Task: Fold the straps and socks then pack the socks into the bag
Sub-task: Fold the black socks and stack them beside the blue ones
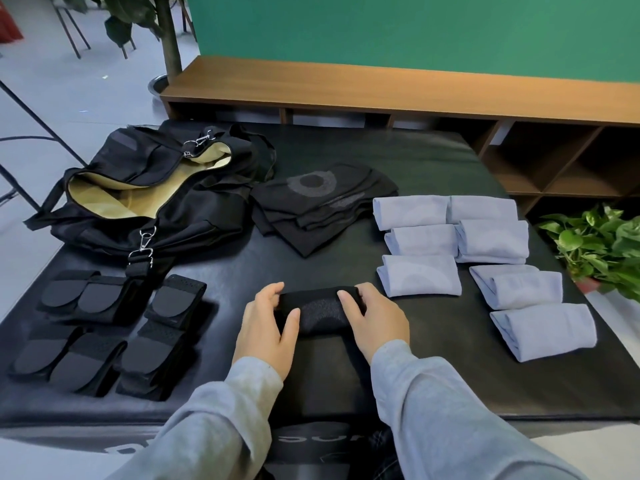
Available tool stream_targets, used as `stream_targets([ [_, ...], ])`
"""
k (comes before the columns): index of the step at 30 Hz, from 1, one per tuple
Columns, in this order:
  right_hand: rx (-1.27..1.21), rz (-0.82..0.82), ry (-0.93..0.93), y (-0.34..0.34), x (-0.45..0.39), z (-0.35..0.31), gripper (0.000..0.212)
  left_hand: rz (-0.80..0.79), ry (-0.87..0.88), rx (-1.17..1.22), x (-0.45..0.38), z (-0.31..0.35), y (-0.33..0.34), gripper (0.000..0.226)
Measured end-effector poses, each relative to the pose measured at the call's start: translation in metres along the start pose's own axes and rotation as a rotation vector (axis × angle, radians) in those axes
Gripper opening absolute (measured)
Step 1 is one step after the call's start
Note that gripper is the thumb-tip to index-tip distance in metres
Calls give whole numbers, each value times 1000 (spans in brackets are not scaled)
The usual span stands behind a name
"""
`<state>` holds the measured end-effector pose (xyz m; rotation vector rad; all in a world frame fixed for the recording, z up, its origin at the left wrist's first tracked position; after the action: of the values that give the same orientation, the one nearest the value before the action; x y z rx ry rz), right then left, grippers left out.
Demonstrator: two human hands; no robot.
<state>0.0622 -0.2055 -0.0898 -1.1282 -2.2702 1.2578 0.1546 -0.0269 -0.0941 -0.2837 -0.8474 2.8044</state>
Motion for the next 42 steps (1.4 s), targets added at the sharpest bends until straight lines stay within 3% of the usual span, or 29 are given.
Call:
stream_targets([
  [3, 9, 31, -5, -2, 1, -1, 34, 70, 171, -136, -1, 11, -2, 18],
  [8, -58, 79, -47, -8, 7, -6, 33, 84, 169, -242, -3, 9, 0, 12],
  [13, 88, 483, -596, -24, 30, -51, 12, 81, 179, -301, -1, 9, 2, 17],
  [17, 187, 387, -745, -5, 47, -61, 29, 99, 197, -323, -2, 12, 0, 22],
  [20, 195, 307, -681, 0, 42, -56, 32, 60, 233, -325, 1, 13, 5, 24],
  [24, 118, 322, -568, -6, 44, -46, 27, 6, 327, -274, 8, 22, 9, 48],
  [31, 149, 372, -415, -35, 47, -5, 29, -173, 533, -227, 39, 51, 29, 47],
  [33, 169, 378, -352, -45, 46, 13, 31, -213, 534, -210, 51, 62, 42, 49],
  [36, 212, 397, -261, -62, 41, 45, 29, -311, 510, -277, 70, 73, 68, 69],
  [38, 226, 417, -208, -74, 38, 64, 20, -399, 550, -375, 82, 78, 87, 64],
  [42, 186, 378, -66, -83, 28, 92, 28, -534, 619, -482, 96, 86, 108, 53],
])
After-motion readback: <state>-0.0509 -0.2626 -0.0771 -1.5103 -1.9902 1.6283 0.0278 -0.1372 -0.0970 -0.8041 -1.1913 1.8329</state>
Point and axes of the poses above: each hand's wrist, its own x-axis away from the middle knuckle, its own y-axis out of the palm, z = x × y, the point moved 10 cm from there along -x, towards the middle knuckle, and after that the axes turned 12 degrees about z, right-handed, at the moved point
